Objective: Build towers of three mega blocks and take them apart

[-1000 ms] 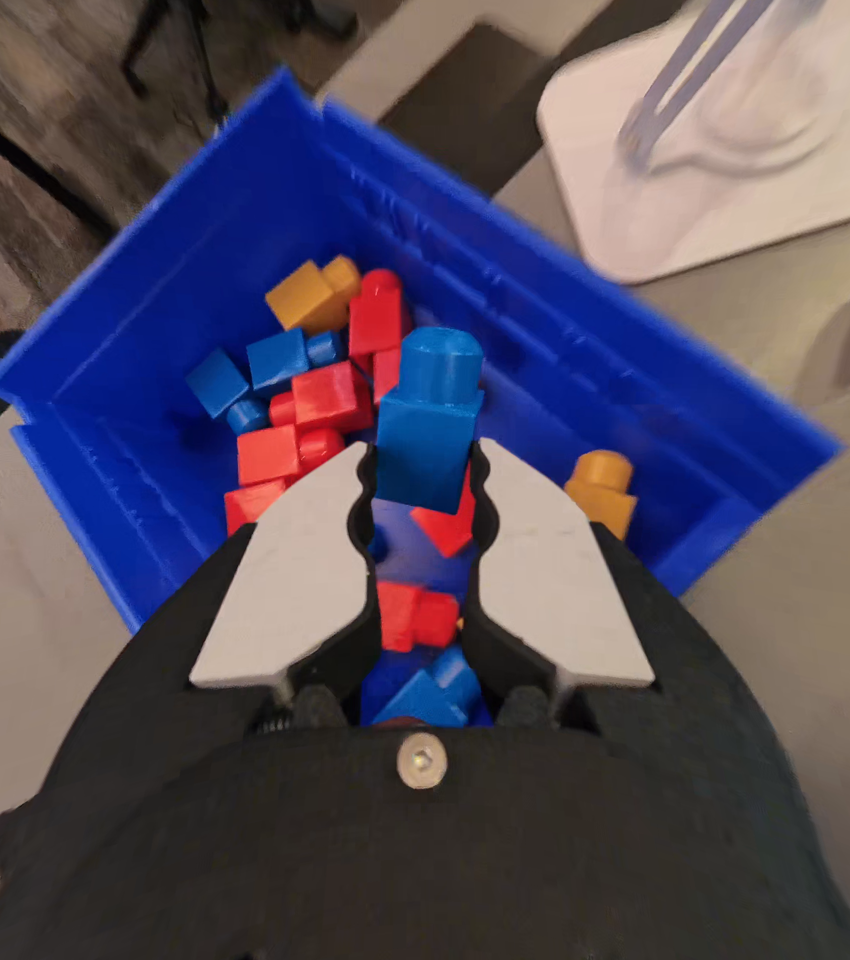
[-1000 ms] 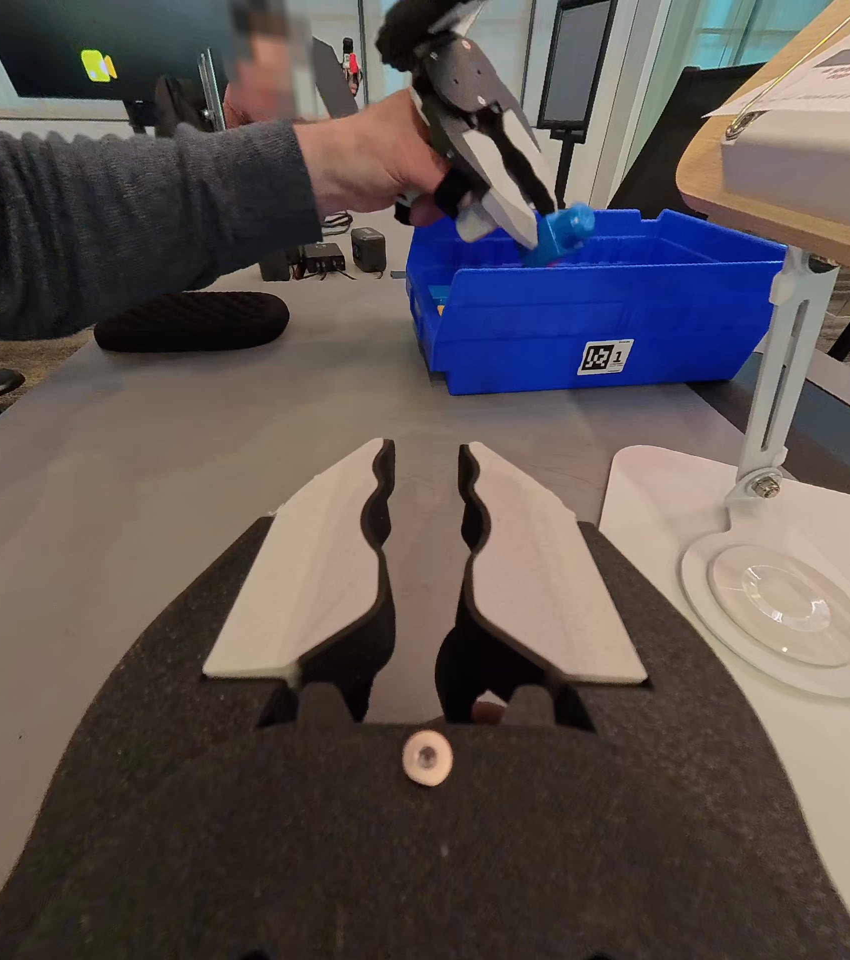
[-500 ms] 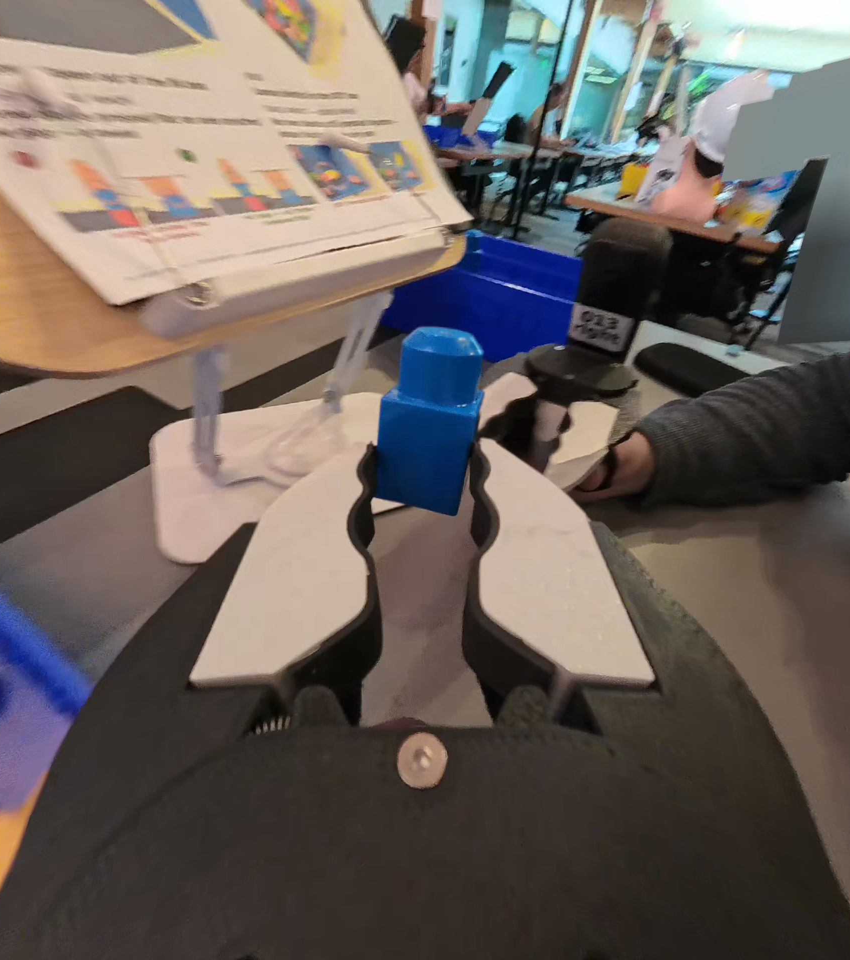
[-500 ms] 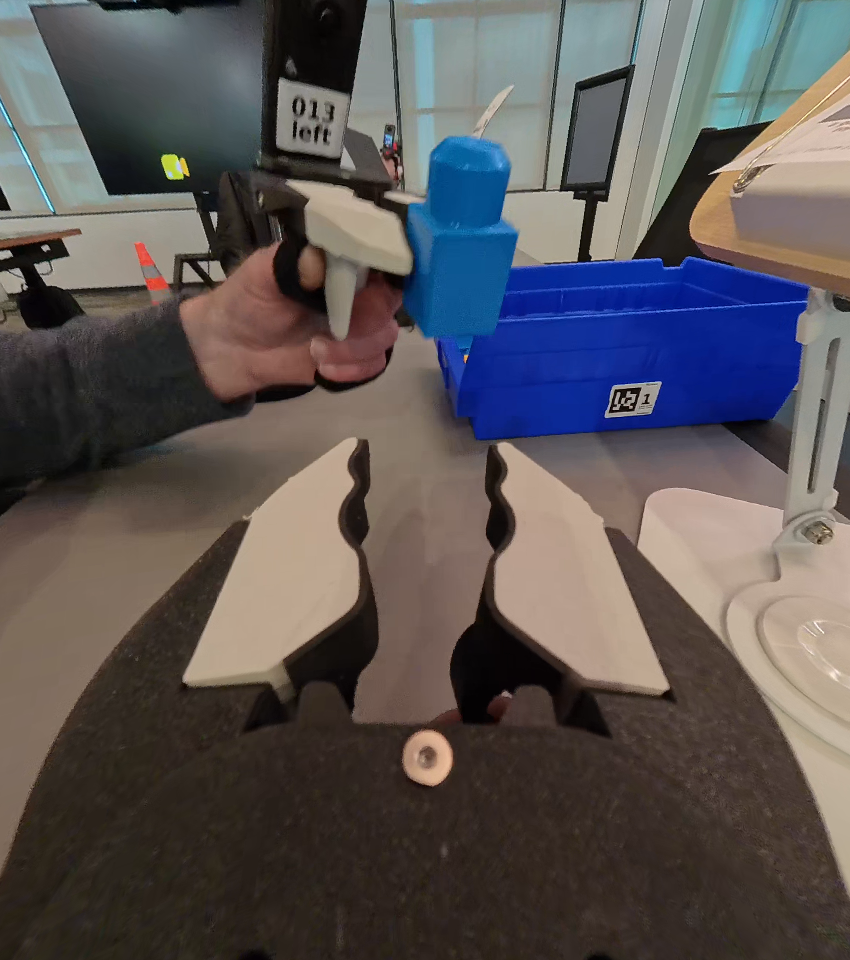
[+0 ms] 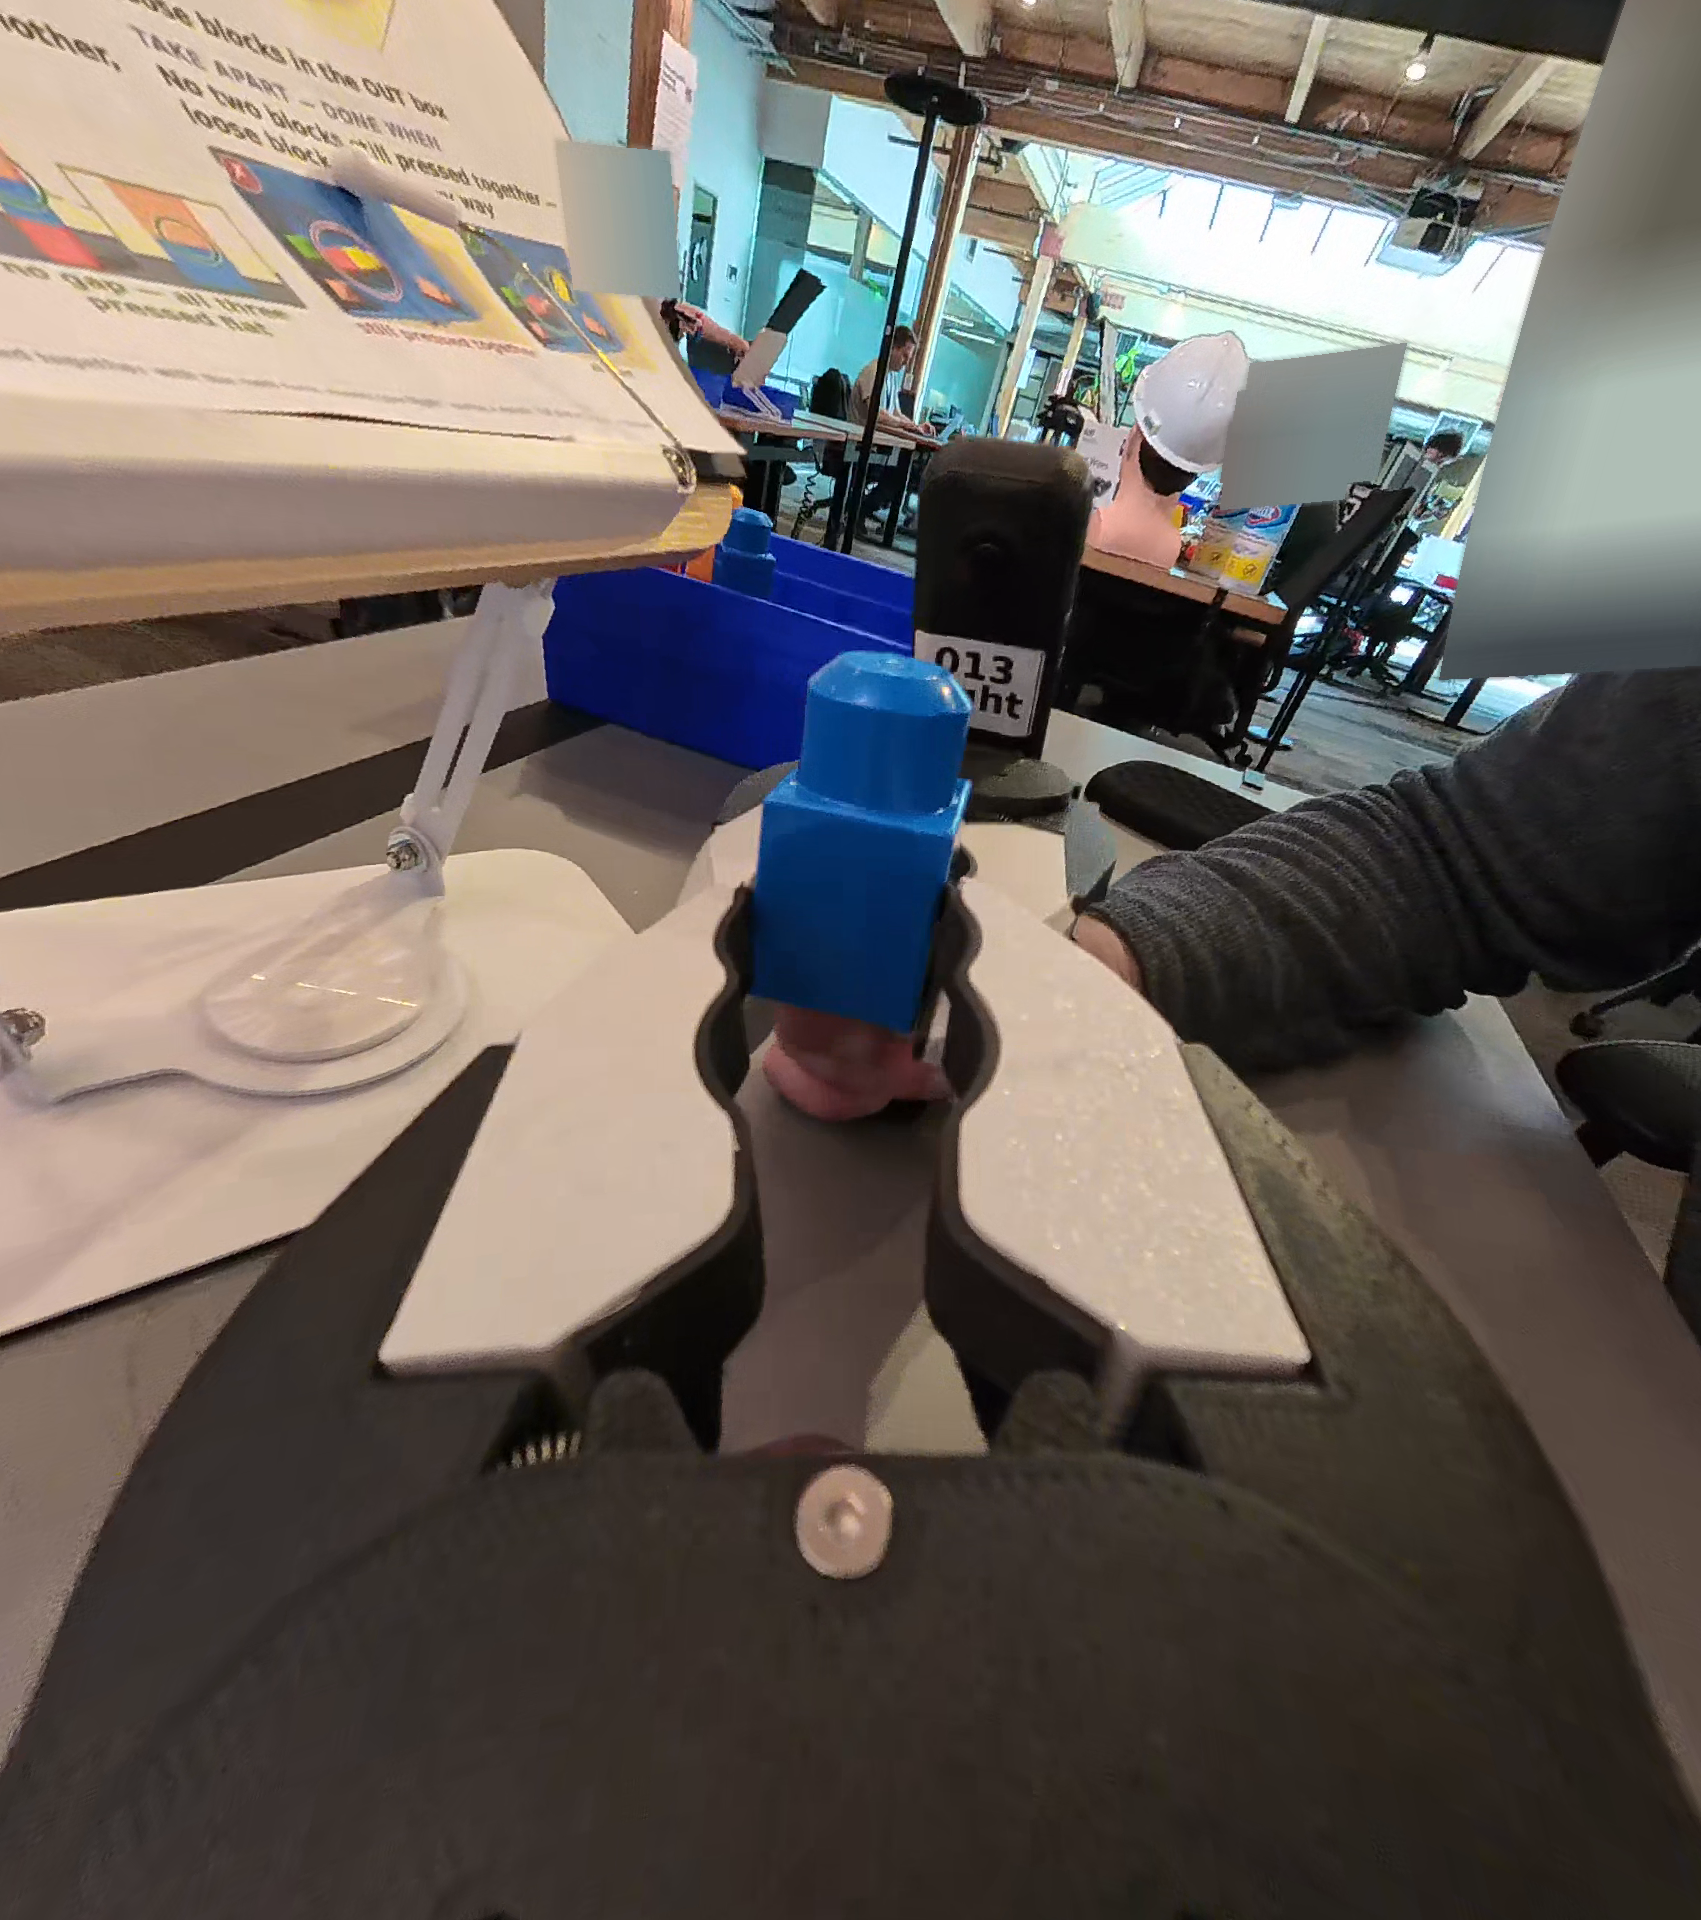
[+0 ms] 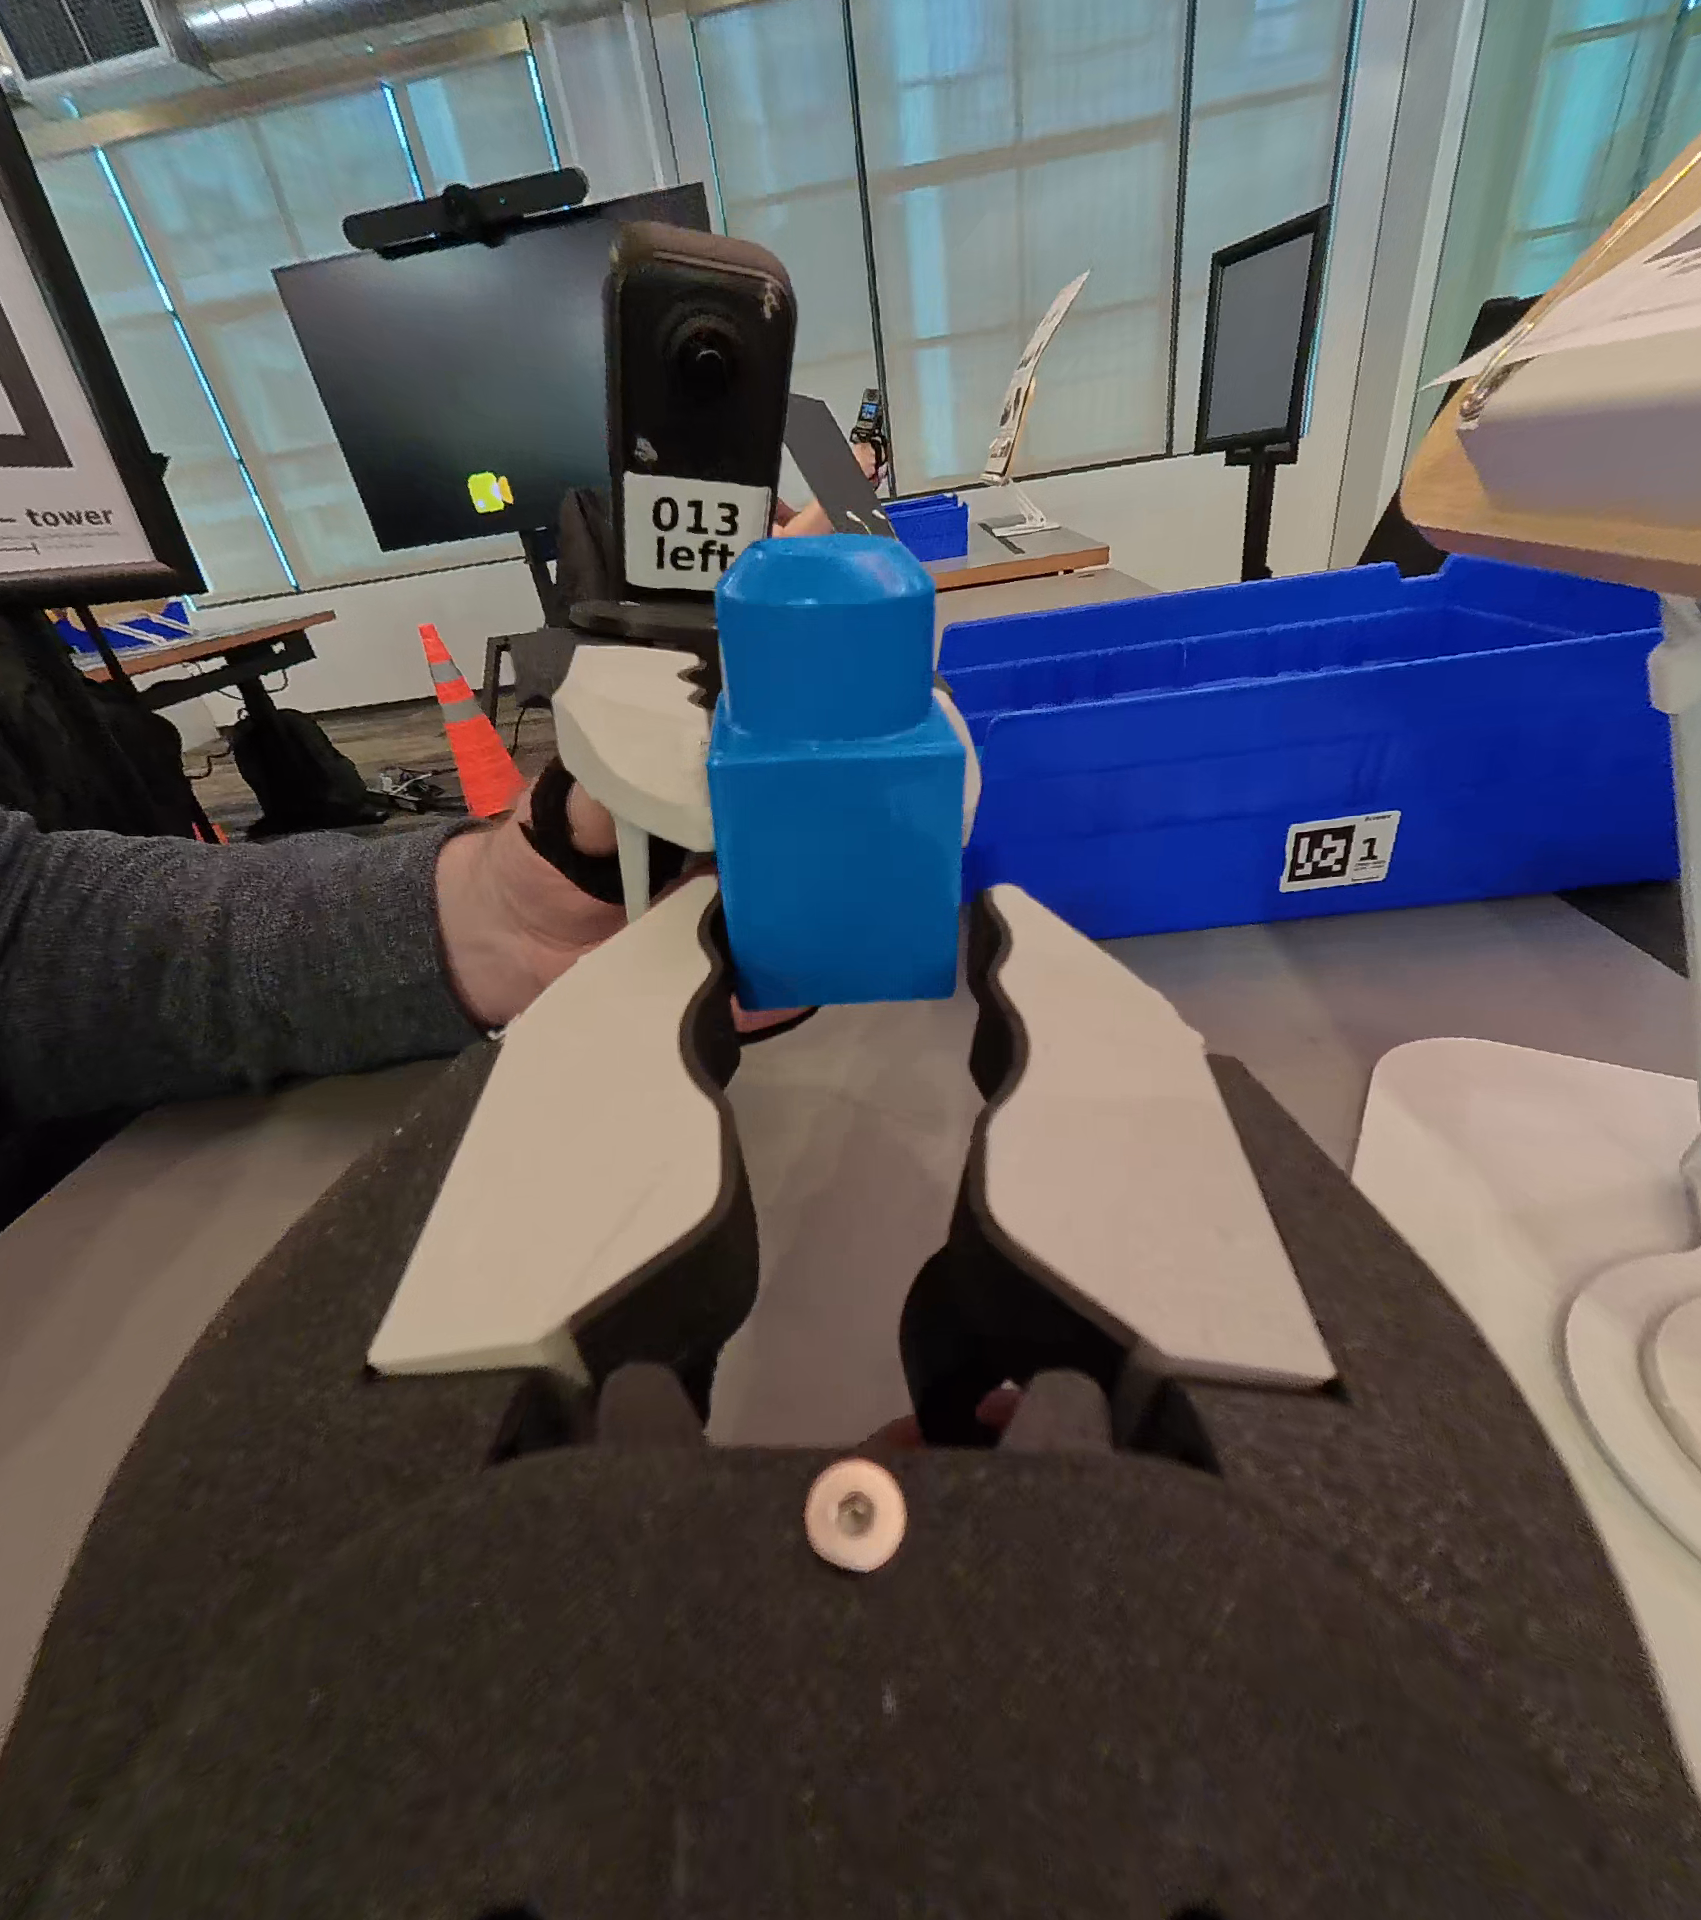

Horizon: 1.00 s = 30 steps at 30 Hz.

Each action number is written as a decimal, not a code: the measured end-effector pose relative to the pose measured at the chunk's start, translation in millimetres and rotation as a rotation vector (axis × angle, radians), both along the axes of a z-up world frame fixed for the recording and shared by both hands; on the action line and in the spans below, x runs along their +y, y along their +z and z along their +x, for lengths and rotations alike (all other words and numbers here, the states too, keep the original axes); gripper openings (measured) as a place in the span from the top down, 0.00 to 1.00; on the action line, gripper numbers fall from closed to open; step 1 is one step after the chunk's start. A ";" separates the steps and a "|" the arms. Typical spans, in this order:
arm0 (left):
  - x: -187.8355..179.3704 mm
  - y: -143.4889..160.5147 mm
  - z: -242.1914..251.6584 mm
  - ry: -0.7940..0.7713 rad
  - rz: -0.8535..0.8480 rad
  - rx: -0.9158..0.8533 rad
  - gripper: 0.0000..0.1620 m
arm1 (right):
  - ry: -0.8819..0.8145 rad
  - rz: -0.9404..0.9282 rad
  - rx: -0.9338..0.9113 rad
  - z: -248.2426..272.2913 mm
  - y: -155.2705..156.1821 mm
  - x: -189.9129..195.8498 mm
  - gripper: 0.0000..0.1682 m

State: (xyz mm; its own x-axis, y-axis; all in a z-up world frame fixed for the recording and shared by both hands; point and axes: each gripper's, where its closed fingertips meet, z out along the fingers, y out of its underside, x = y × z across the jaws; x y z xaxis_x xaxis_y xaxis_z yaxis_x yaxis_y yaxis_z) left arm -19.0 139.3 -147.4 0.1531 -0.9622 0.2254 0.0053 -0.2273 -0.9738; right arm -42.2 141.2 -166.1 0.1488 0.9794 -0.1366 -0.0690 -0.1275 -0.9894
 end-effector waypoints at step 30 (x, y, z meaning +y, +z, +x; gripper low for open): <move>40.1 39.0 -120.5 0.354 0.249 0.244 0.78 | 0.075 -0.017 0.011 -1.1 0.3 -6.9 0.79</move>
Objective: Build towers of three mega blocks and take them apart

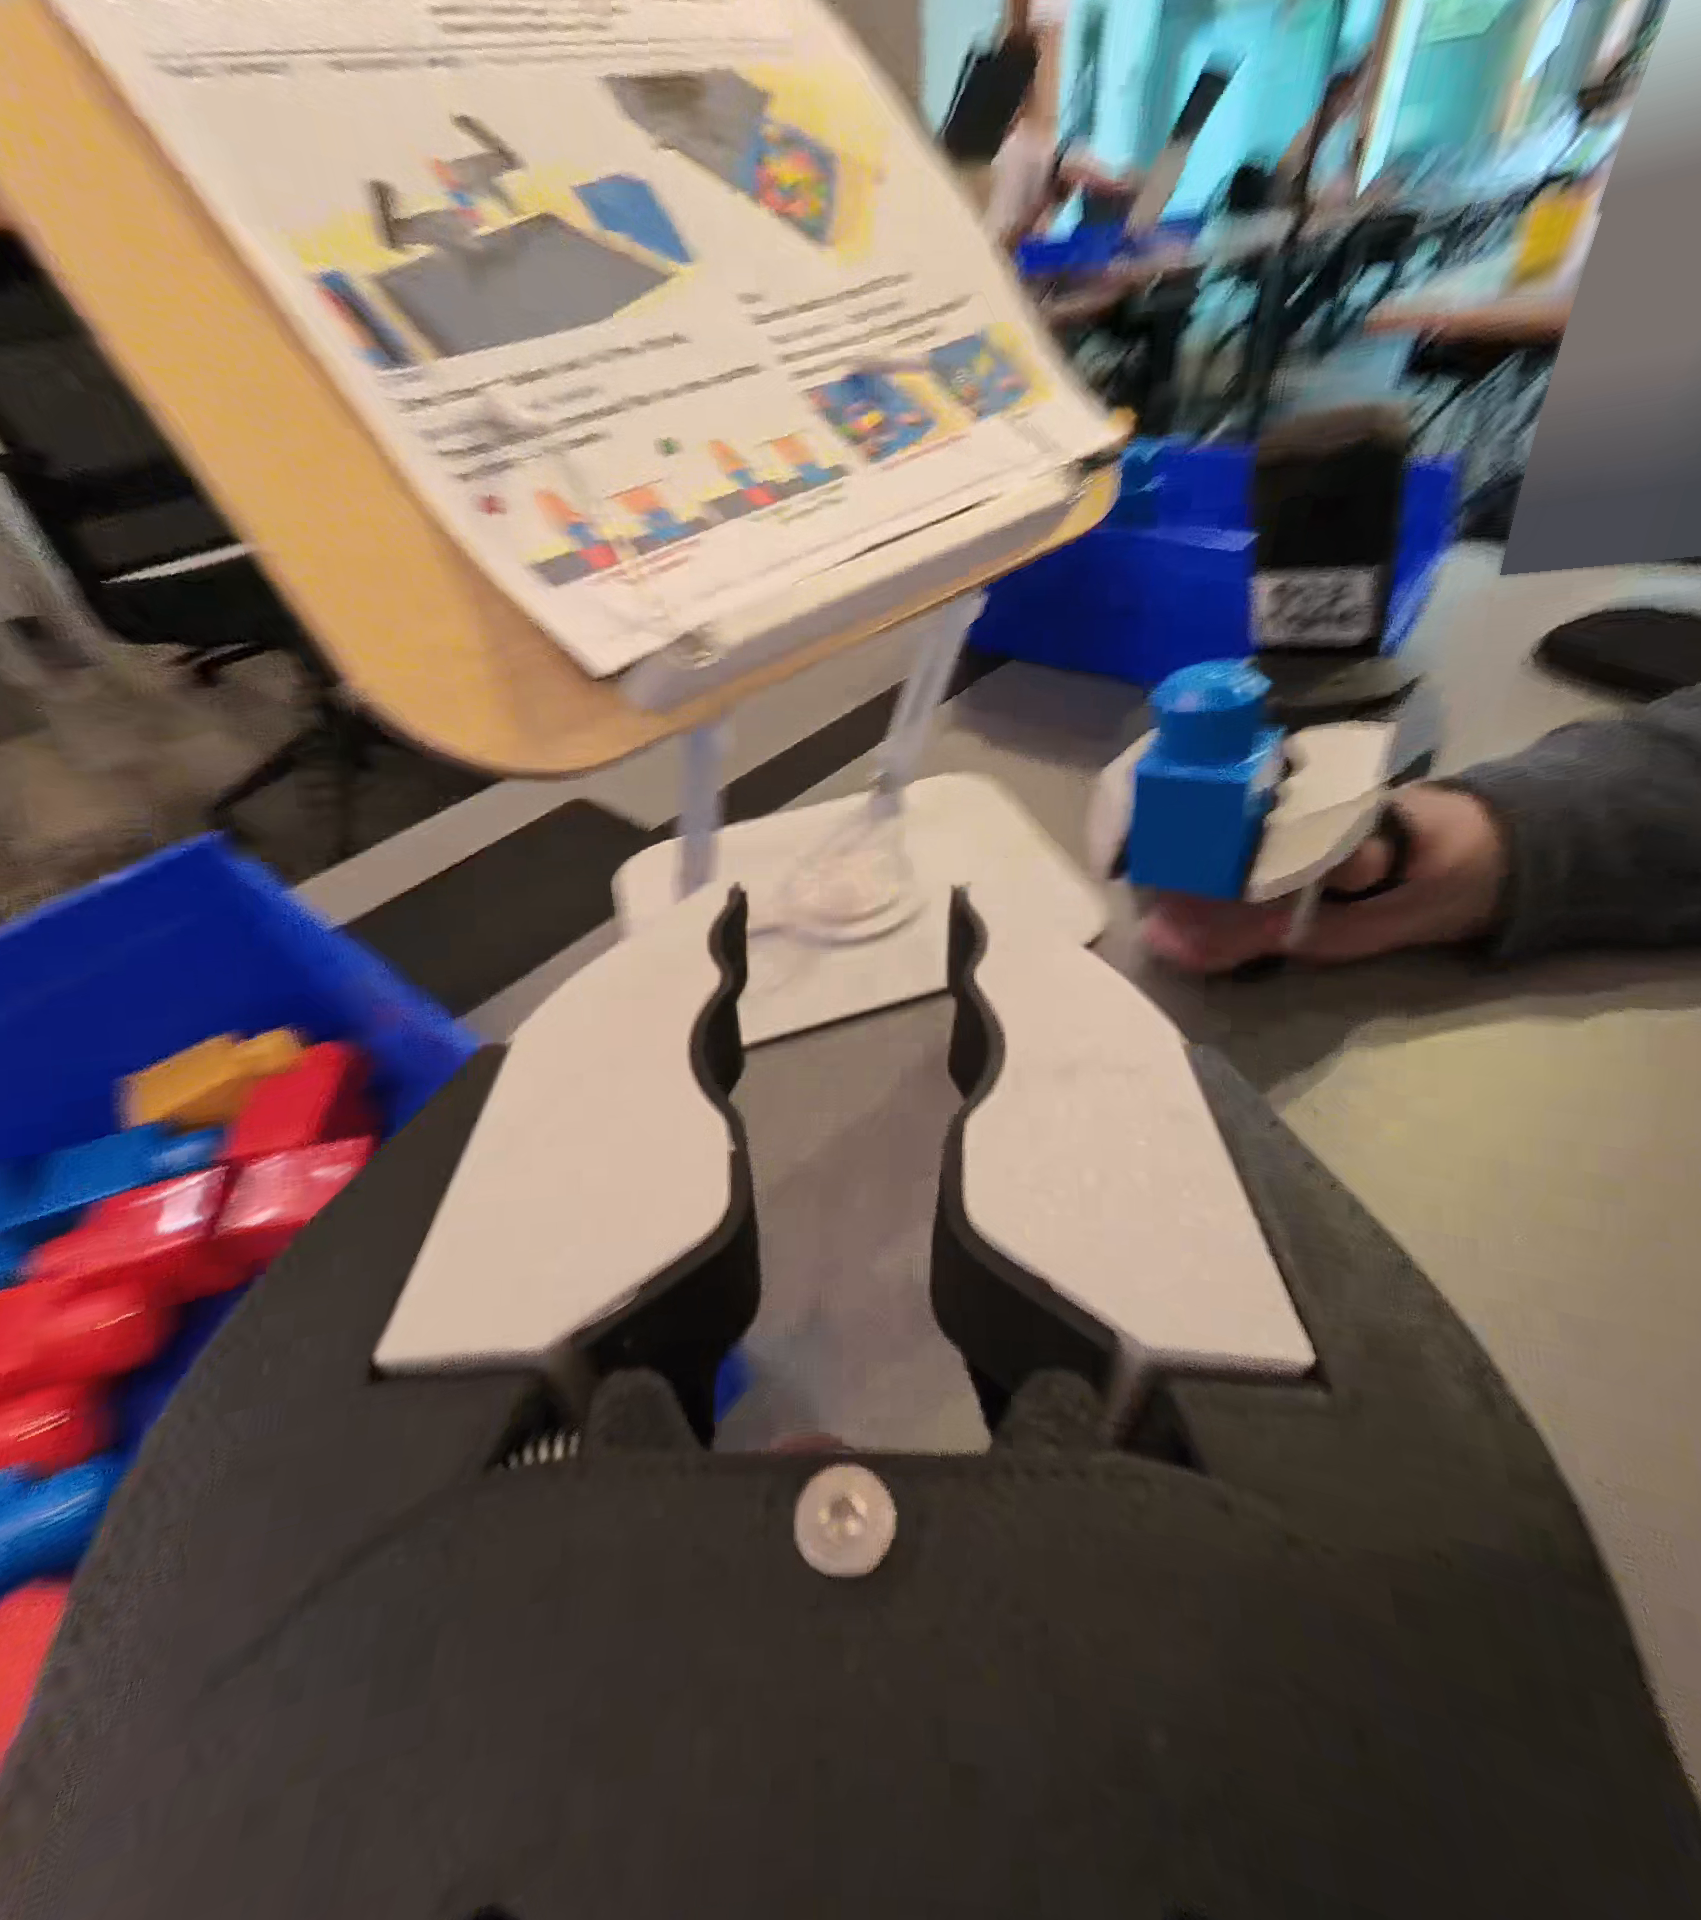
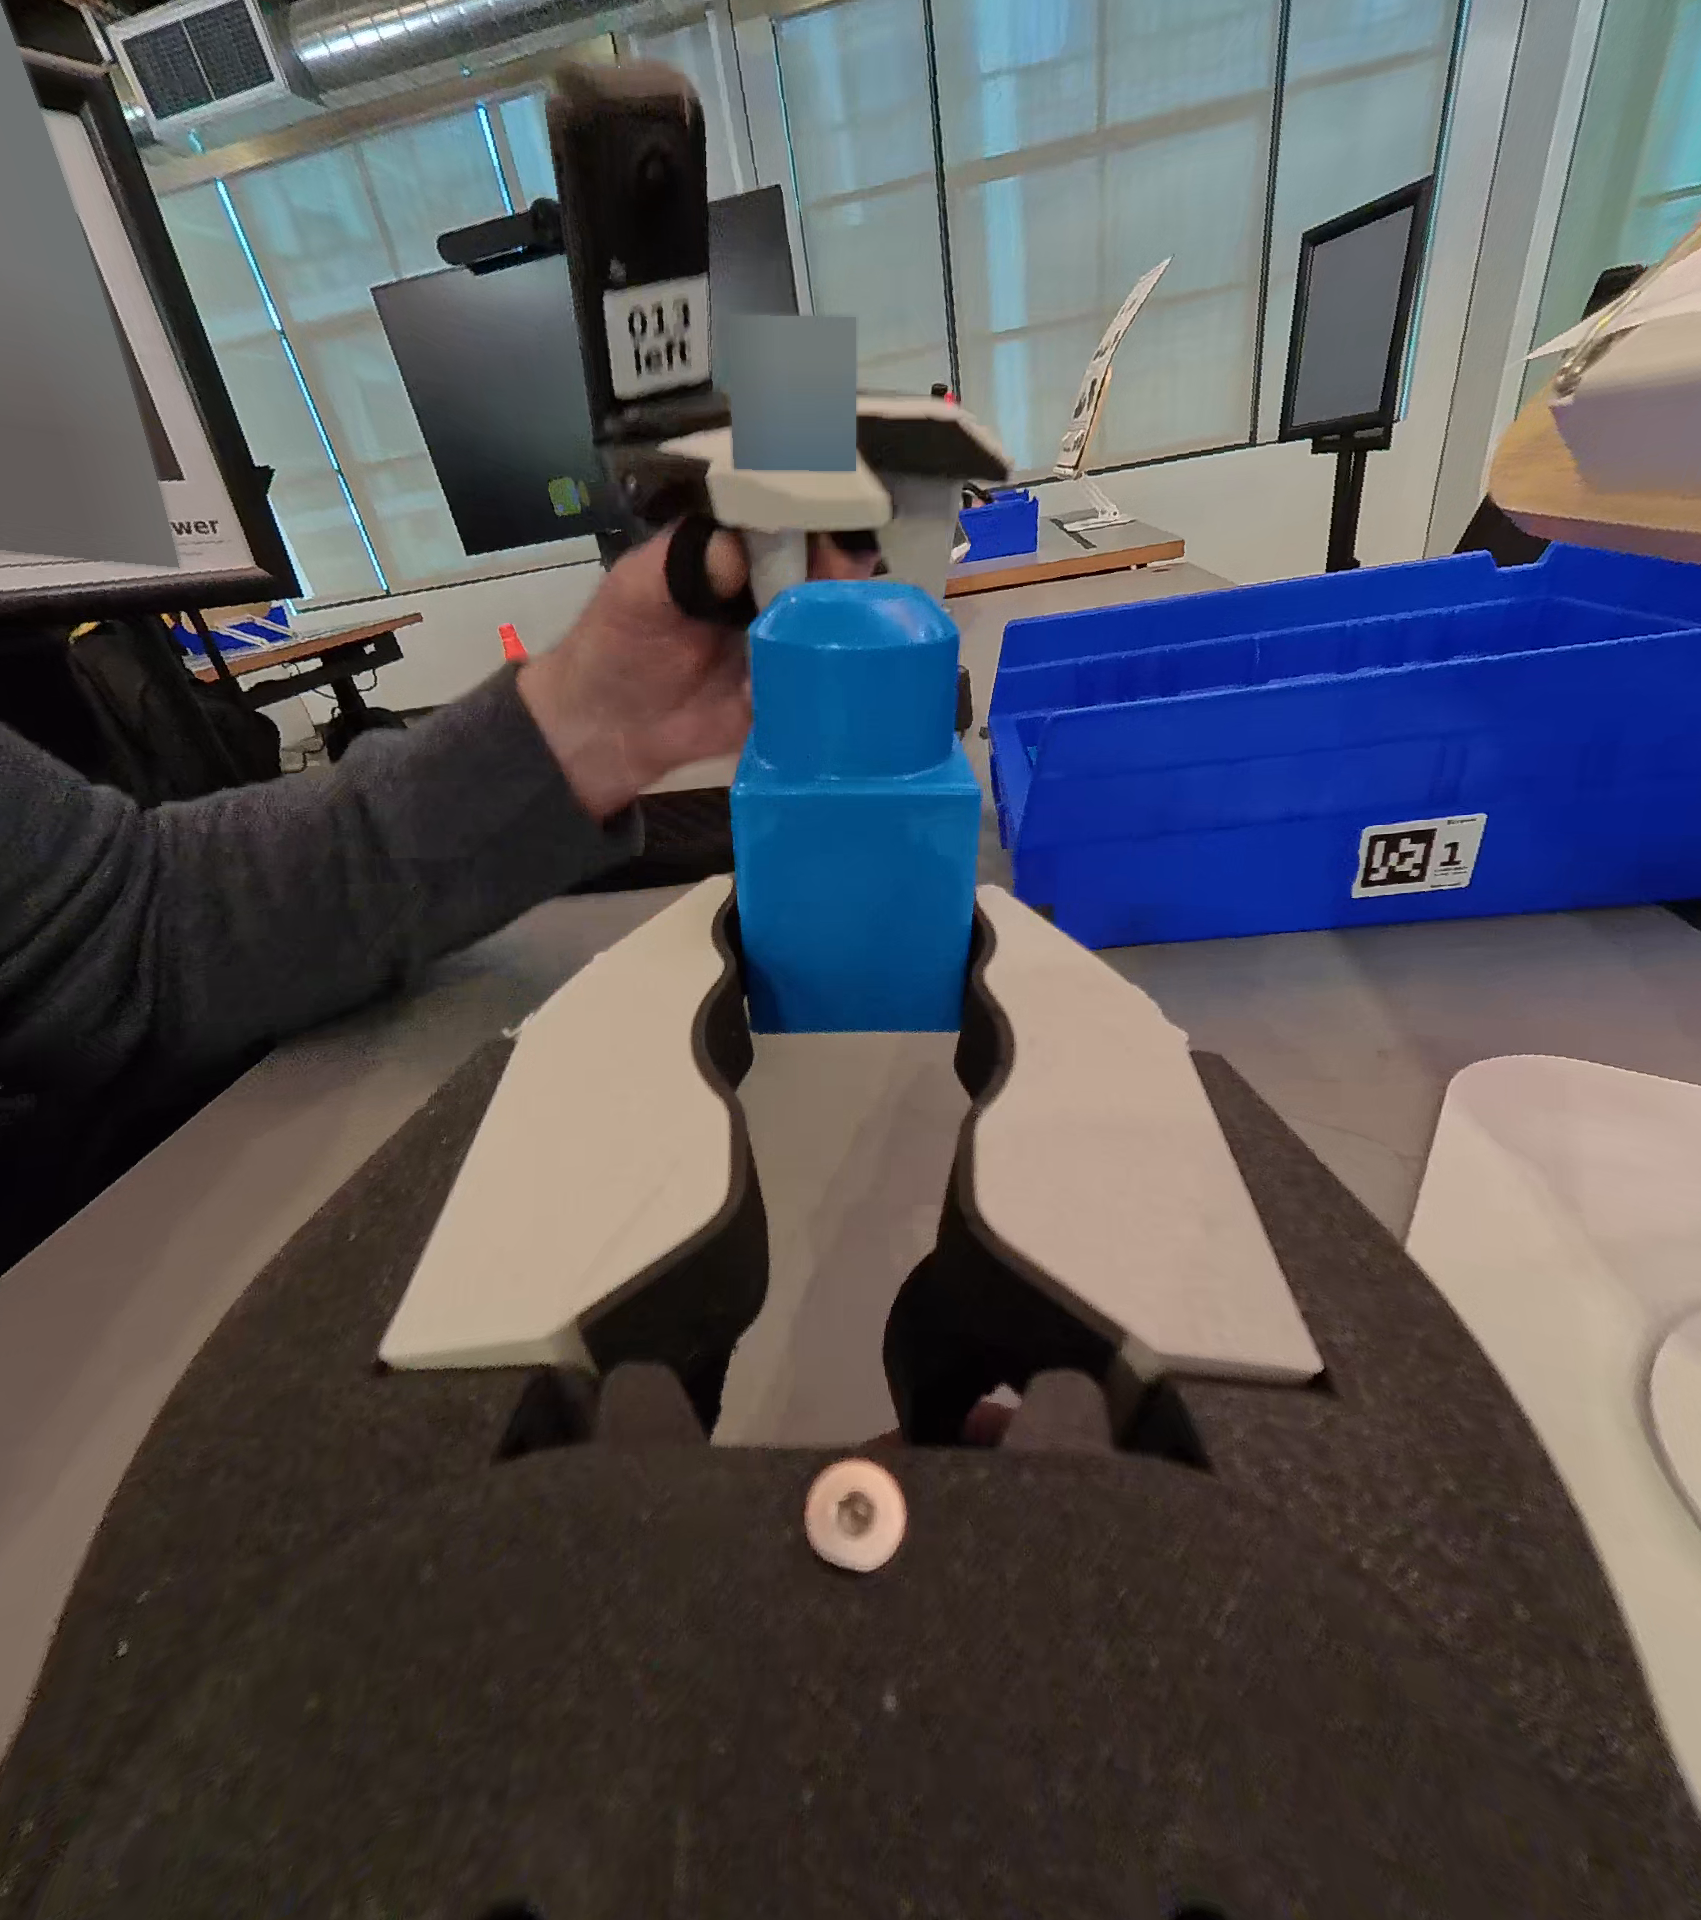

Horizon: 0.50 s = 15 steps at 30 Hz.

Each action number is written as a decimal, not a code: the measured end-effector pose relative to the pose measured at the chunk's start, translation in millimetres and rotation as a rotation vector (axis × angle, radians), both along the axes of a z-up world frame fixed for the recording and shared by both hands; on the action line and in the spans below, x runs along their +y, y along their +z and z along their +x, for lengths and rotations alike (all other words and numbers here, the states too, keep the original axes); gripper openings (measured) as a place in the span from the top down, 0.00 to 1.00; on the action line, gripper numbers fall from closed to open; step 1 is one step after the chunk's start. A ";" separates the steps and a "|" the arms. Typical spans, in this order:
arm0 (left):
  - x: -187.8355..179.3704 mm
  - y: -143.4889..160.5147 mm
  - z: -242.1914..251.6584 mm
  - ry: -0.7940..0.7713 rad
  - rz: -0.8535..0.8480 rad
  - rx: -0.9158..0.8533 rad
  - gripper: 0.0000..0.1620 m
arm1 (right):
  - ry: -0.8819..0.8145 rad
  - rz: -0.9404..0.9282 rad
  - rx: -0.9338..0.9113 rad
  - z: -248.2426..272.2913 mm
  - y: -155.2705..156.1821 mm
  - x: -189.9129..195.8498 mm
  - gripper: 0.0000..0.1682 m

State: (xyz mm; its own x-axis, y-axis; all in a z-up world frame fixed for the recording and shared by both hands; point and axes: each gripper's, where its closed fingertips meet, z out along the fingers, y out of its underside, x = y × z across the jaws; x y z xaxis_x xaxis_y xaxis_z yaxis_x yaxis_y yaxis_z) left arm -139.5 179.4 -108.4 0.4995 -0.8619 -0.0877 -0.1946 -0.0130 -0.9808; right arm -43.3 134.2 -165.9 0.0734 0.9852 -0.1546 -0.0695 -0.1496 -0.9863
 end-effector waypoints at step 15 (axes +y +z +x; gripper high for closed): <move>105.6 -102.9 -99.4 -0.085 -0.130 1.074 0.69 | 0.024 0.021 -0.025 -2.6 -2.8 -5.8 0.79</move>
